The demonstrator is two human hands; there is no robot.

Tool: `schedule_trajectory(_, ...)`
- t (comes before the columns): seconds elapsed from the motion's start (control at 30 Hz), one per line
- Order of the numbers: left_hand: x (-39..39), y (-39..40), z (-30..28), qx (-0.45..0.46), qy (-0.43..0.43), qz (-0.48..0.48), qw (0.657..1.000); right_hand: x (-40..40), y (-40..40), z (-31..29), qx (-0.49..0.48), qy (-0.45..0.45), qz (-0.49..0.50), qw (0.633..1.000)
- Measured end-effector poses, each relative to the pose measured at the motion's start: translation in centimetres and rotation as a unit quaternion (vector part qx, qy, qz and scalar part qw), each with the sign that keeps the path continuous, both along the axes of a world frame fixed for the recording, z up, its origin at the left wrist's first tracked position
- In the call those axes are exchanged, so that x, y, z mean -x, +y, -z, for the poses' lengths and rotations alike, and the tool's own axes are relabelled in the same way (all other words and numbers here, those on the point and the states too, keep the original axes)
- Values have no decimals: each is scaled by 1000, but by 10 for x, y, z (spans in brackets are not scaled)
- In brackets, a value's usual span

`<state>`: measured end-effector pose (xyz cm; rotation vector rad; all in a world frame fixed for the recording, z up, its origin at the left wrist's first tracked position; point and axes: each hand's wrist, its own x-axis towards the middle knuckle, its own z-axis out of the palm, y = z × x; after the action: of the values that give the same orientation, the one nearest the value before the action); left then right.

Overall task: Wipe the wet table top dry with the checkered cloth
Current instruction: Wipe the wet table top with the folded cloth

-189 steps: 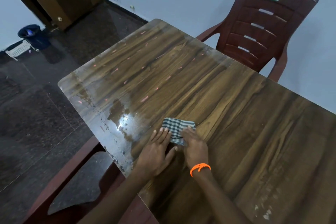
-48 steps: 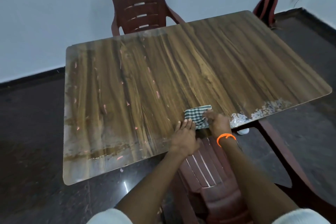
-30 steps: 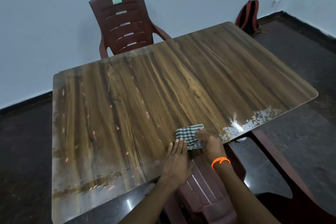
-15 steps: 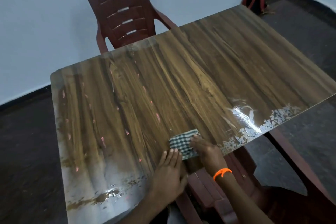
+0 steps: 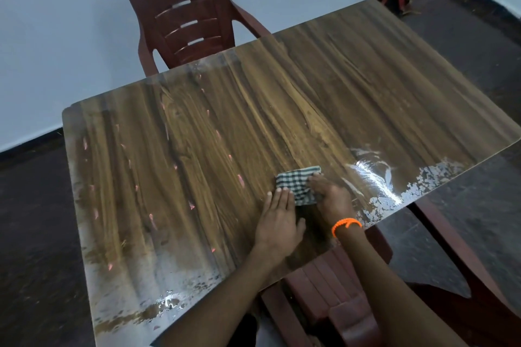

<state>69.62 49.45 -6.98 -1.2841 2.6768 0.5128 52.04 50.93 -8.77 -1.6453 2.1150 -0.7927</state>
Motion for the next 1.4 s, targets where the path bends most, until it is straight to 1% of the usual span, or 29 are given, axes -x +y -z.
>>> schedule_trajectory(0.1,-26,-11,1,6,-7,-16,1000,-27,-17,5,2,-10,-23,1000)
schedule_trajectory(0.23,-60,18,5,20,-25,-26,999,-53,1,11,7,-25,-86,996)
schedule_trajectory(0.3,-64,38,3,18,-36,-21,999,-52,21,7,-1,-23,-112,993)
schedule_trajectory(0.4,-49,56,1,18,-40,4,999,-30,46,1,-5,-7,-139,990)
schedule_trajectory(0.5,-21,51,-2,6,-10,18,1000,2,48,-1,-14,9,-103,995)
schedule_trajectory(0.57,-4,35,-4,1,7,13,1000,18,33,0,-17,22,-69,997)
schedule_trajectory(0.63,8,11,-7,7,9,7,1000,25,8,2,-20,16,-45,999)
schedule_trajectory(0.73,7,-27,-4,24,3,-6,1000,16,-35,6,-26,11,-24,999)
schedule_trajectory(0.9,-34,-65,1,37,-4,-42,998,-31,-79,5,-20,-3,-54,998)
schedule_trajectory(0.97,-51,-62,-3,49,-2,-57,997,-54,-76,7,-16,-19,-65,998)
schedule_trajectory(1.03,-62,-54,-7,48,-2,-62,997,-71,-60,8,-15,-15,-63,998)
schedule_trajectory(1.1,-68,-43,-7,42,18,-59,997,-76,-38,8,-9,-16,-72,997)
schedule_trajectory(1.27,-55,-23,-3,29,35,-12,999,-50,-3,4,-7,-17,-76,997)
schedule_trajectory(1.4,-25,-29,-6,49,43,43,997,-17,-14,-1,-29,20,-37,999)
